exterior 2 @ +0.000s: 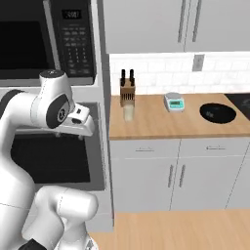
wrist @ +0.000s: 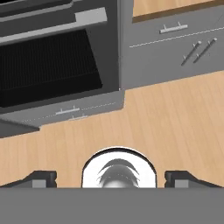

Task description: Grab a lemon wedge from the fridge and one ice cube from the ice bowl, and put them in the glass of lemonade.

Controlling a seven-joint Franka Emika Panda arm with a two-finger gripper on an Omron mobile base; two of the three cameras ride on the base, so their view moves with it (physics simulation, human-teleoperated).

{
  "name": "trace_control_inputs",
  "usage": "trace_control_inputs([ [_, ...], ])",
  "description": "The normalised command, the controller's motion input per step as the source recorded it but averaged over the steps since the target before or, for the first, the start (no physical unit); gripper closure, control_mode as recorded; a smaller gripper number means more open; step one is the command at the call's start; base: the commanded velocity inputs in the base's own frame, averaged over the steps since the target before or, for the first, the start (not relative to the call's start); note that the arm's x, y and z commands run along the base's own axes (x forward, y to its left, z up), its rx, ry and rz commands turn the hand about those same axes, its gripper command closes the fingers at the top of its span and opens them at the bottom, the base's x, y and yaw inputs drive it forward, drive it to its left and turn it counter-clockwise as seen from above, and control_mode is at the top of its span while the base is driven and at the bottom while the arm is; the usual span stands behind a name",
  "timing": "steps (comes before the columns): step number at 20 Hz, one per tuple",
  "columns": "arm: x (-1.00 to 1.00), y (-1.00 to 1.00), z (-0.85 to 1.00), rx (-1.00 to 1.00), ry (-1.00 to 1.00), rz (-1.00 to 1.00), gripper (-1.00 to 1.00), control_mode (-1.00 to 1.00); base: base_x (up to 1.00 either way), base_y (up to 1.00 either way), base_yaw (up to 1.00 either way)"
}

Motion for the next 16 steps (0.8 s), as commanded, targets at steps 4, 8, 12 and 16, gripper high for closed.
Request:
trace_control_inputs([
  [4,0.00,0.00,0.00,0.00,0.00,0.00,-1.00,1.00,0.35,-0.98,-0.14],
  [8,0.00,0.00,0.00,0.00,0.00,0.00,-1.00,1.00,0.55,-0.87,-0.02],
  [12,0.00,0.00,0.00,0.00,0.00,0.00,-1.00,1.00,0.77,-0.73,0.07],
  [16,0.00,0.00,0.00,0.00,0.00,0.00,-1.00,1.00,0.79,-0.67,0.19],
])
